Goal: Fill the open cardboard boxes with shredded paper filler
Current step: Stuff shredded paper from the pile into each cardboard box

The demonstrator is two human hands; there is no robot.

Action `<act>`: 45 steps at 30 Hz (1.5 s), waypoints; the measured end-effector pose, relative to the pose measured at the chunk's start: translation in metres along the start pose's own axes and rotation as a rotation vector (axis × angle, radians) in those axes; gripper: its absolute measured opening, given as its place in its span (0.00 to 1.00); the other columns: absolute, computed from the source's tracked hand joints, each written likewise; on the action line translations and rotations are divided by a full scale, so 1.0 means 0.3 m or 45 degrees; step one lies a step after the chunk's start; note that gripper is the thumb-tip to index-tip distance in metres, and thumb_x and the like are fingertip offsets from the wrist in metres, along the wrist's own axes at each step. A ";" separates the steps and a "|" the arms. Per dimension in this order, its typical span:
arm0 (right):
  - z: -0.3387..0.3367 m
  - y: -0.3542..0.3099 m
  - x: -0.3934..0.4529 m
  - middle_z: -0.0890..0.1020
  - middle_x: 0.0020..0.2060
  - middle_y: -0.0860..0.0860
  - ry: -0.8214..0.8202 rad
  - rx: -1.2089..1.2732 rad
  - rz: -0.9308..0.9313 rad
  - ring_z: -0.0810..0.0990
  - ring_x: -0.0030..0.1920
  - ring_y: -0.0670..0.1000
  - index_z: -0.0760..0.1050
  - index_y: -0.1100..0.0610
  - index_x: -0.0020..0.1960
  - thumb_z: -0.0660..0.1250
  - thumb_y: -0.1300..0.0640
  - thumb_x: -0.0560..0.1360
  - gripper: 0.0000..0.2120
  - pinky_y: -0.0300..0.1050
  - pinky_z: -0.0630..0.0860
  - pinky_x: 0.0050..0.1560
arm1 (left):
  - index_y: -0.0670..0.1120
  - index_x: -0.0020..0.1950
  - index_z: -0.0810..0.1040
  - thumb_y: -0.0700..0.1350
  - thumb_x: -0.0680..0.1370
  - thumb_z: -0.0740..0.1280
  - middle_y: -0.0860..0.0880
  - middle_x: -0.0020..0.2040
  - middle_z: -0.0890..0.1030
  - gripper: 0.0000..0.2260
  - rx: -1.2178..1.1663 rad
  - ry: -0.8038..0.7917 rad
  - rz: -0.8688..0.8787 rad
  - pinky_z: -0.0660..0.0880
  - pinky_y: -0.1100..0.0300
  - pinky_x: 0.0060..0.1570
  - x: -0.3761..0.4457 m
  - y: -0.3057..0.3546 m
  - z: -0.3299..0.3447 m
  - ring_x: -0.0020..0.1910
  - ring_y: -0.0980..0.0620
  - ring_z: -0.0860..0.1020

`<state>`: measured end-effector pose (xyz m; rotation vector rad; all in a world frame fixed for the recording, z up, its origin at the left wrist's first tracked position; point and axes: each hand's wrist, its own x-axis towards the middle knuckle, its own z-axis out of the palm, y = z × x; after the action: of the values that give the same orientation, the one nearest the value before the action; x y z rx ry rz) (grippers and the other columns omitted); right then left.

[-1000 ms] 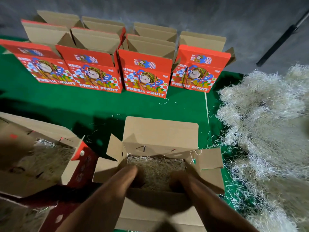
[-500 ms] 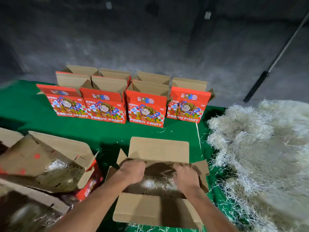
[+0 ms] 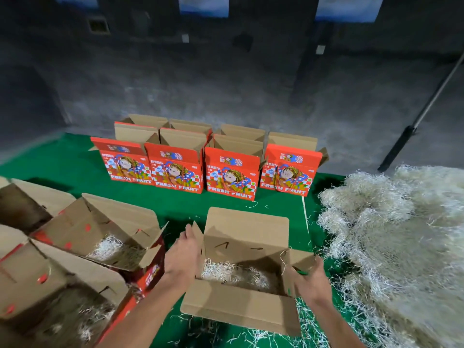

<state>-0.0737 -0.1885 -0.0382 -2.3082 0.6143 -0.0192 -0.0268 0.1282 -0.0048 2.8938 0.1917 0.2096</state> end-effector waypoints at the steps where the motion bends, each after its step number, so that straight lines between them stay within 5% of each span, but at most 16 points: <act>1: -0.002 0.009 -0.003 0.81 0.43 0.50 0.002 0.024 0.024 0.81 0.36 0.49 0.58 0.56 0.71 0.73 0.37 0.70 0.41 0.50 0.83 0.39 | 0.41 0.75 0.62 0.36 0.79 0.62 0.45 0.64 0.77 0.24 -0.027 -0.008 -0.014 0.78 0.56 0.55 0.006 -0.001 -0.019 0.60 0.48 0.80; 3: -0.004 0.009 -0.005 0.78 0.37 0.45 0.035 0.069 0.044 0.80 0.34 0.49 0.61 0.55 0.69 0.75 0.37 0.69 0.40 0.48 0.81 0.40 | 0.43 0.69 0.69 0.34 0.78 0.62 0.44 0.58 0.80 0.19 -0.130 -0.041 -0.010 0.78 0.53 0.53 0.027 0.005 -0.046 0.56 0.45 0.81; 5: -0.002 -0.008 -0.010 0.79 0.41 0.42 0.090 0.095 0.024 0.80 0.40 0.51 0.63 0.54 0.69 0.77 0.39 0.68 0.39 0.50 0.80 0.47 | 0.43 0.59 0.75 0.34 0.78 0.60 0.44 0.52 0.83 0.12 -0.245 -0.070 0.026 0.78 0.50 0.50 0.045 0.028 -0.063 0.50 0.44 0.82; 8: 0.014 -0.034 -0.010 0.82 0.50 0.52 0.148 0.183 0.009 0.81 0.45 0.57 0.60 0.54 0.72 0.75 0.46 0.72 0.36 0.57 0.81 0.52 | 0.44 0.48 0.77 0.35 0.78 0.58 0.43 0.46 0.84 0.10 -0.246 -0.110 0.078 0.77 0.49 0.47 0.086 0.085 -0.074 0.45 0.42 0.82; 14: 0.064 -0.122 0.059 0.83 0.54 0.59 0.279 0.456 0.134 0.79 0.53 0.63 0.73 0.56 0.67 0.71 0.57 0.75 0.22 0.61 0.73 0.65 | 0.45 0.50 0.80 0.33 0.75 0.57 0.45 0.47 0.84 0.14 -0.189 -0.099 0.087 0.76 0.53 0.47 0.304 0.149 -0.090 0.48 0.44 0.82; 18: 0.124 -0.204 0.134 0.78 0.65 0.61 0.263 0.527 0.142 0.76 0.65 0.64 0.69 0.57 0.73 0.70 0.57 0.77 0.26 0.59 0.66 0.72 | 0.47 0.51 0.81 0.34 0.77 0.57 0.46 0.47 0.84 0.14 -0.207 -0.114 0.119 0.79 0.52 0.48 0.488 0.152 -0.070 0.46 0.46 0.82; 21: 0.181 -0.280 0.192 0.76 0.67 0.62 0.265 0.561 0.181 0.75 0.67 0.64 0.66 0.56 0.75 0.68 0.58 0.79 0.26 0.59 0.65 0.72 | 0.43 0.49 0.80 0.32 0.77 0.58 0.44 0.45 0.84 0.13 -0.247 -0.168 0.085 0.81 0.50 0.47 0.612 0.131 -0.053 0.45 0.43 0.83; 30: 0.409 -0.611 0.319 0.81 0.58 0.65 0.072 0.320 0.095 0.80 0.58 0.66 0.60 0.56 0.77 0.68 0.58 0.77 0.31 0.56 0.74 0.62 | 0.40 0.66 0.77 0.35 0.81 0.60 0.41 0.62 0.80 0.15 -0.330 -0.183 -0.058 0.76 0.52 0.60 0.949 -0.129 -0.096 0.59 0.43 0.79; 34: 0.564 -0.771 0.333 0.81 0.53 0.66 -0.027 0.265 -0.015 0.81 0.53 0.65 0.62 0.58 0.71 0.63 0.55 0.80 0.23 0.54 0.76 0.55 | 0.41 0.67 0.77 0.40 0.83 0.59 0.43 0.64 0.79 0.14 -0.336 -0.158 -0.178 0.74 0.57 0.60 1.061 -0.341 -0.135 0.63 0.44 0.77; 39: 0.745 -0.956 0.321 0.80 0.51 0.68 -0.186 0.327 -0.023 0.81 0.51 0.65 0.62 0.62 0.61 0.61 0.58 0.80 0.13 0.55 0.77 0.53 | 0.39 0.67 0.75 0.32 0.81 0.56 0.42 0.63 0.78 0.16 -0.412 -0.102 -0.340 0.78 0.59 0.56 1.127 -0.583 -0.199 0.59 0.46 0.80; 45: 0.915 -1.136 0.281 0.79 0.56 0.67 -0.255 0.311 -0.091 0.80 0.56 0.65 0.61 0.64 0.69 0.59 0.62 0.81 0.18 0.48 0.74 0.55 | 0.49 0.69 0.77 0.34 0.79 0.57 0.43 0.65 0.78 0.22 -0.171 -0.127 -0.325 0.76 0.54 0.59 1.216 -0.883 -0.229 0.58 0.43 0.79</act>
<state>0.1976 0.1648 -0.0256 -2.0629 0.4032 0.0973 0.2905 0.4521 0.0438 2.7049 0.5039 0.0316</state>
